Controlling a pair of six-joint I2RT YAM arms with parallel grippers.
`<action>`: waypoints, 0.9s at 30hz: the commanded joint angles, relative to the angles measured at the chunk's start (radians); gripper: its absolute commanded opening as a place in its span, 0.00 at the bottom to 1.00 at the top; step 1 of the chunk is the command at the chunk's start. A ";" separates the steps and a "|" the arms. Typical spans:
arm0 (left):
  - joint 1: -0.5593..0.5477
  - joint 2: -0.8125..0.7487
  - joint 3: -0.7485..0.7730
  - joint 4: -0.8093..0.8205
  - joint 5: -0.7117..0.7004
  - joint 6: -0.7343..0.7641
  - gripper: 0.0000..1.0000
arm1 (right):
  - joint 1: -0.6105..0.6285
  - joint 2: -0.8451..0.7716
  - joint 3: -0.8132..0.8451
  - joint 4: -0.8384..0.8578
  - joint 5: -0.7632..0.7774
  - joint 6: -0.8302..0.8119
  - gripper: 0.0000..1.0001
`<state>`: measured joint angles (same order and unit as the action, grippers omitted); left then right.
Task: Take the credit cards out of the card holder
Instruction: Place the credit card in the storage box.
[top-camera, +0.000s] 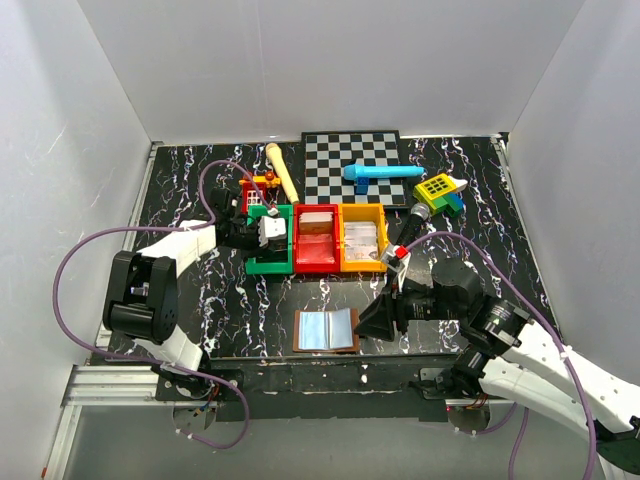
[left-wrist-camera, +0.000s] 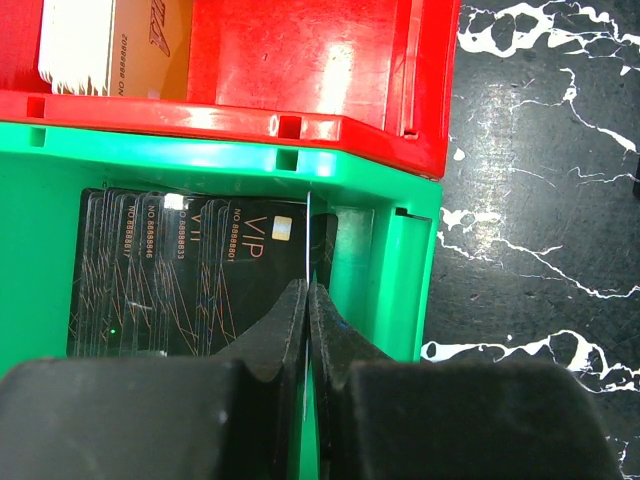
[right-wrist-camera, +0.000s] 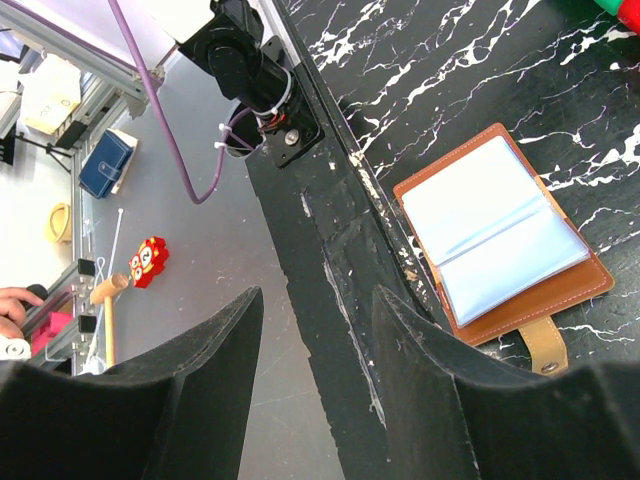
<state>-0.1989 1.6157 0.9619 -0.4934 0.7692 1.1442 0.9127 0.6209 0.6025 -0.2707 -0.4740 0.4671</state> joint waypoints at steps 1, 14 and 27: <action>-0.007 0.015 0.006 -0.001 -0.067 0.008 0.00 | 0.002 -0.012 -0.004 0.024 0.003 -0.015 0.56; -0.007 0.012 0.032 0.036 -0.120 -0.034 0.00 | 0.002 0.005 0.000 0.027 -0.002 -0.019 0.56; -0.008 -0.013 0.021 0.061 -0.139 -0.047 0.10 | 0.000 0.023 0.005 0.036 -0.011 -0.016 0.56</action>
<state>-0.2062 1.6157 0.9699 -0.4519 0.6418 1.0966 0.9127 0.6449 0.5964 -0.2729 -0.4744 0.4641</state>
